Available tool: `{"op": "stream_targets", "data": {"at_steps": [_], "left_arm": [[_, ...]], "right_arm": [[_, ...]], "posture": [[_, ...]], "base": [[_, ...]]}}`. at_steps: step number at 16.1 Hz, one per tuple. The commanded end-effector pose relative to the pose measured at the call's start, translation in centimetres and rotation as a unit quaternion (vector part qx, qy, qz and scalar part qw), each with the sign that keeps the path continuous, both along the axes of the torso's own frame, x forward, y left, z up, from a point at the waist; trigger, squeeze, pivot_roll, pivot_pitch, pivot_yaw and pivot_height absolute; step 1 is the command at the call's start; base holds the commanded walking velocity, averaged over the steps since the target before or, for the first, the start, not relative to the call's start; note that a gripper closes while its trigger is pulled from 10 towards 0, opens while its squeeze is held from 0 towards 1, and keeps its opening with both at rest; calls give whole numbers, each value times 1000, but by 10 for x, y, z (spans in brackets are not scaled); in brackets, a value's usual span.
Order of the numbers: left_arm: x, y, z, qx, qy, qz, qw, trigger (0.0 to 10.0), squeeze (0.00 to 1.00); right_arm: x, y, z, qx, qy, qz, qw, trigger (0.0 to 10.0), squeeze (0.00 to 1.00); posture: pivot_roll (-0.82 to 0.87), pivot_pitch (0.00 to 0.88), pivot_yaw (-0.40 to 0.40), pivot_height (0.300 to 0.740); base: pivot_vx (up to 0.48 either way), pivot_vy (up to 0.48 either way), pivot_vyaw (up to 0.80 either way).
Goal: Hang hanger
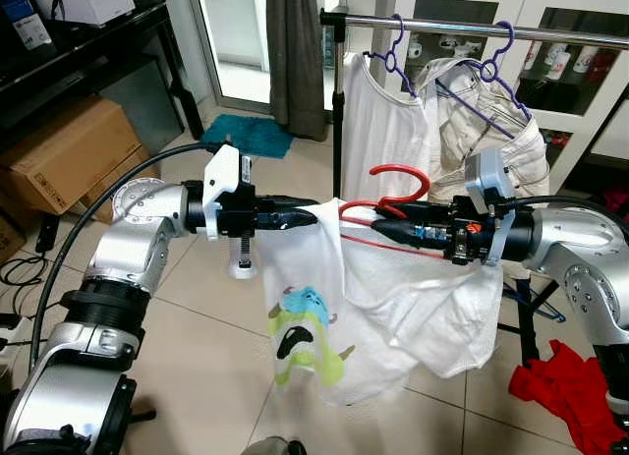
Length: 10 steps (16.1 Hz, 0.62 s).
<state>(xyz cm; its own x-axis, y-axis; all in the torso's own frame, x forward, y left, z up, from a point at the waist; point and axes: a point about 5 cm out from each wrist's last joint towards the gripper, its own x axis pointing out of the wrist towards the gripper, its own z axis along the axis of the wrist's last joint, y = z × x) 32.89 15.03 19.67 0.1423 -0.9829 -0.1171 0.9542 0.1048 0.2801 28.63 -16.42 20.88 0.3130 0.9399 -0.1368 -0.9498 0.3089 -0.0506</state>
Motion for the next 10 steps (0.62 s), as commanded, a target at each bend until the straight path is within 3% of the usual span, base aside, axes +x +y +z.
{"op": "stream_targets", "data": {"at_steps": [1,5,6,7,8,10], "left_arm": [[4,-1,10,-7,-18,6,1000,0,0],[6,-5,12,-14,-20,7,1000,0,0],[7,-6,12,-14,-20,10,1000,10000,0],[7,-7,13,-18,-12,3,1000,10000,380],[5,-9,15,-25,-7,-12,1000,10000,1000],[4,-9,17,-28,-7,-20,999,10000,1000]], "right_arm": [[0,4,6,-6,-12,11,1000,0,0],[-2,2,6,-10,-13,6,1000,0,0],[-3,2,6,-9,-14,5,1000,0,0],[-3,1,6,-9,-14,5,1000,0,0],[-4,1,6,-9,-14,3,1000,0,0],[-4,0,5,-10,-14,-1,1000,0,0]], "posture": [[-200,0,105,740],[-207,0,111,740],[-206,0,112,740],[-205,0,113,740],[-206,0,117,740],[-205,0,124,740]], "base": [[0,0,0],[0,0,0],[0,0,0],[0,0,0],[0,0,0],[0,0,0]]}}
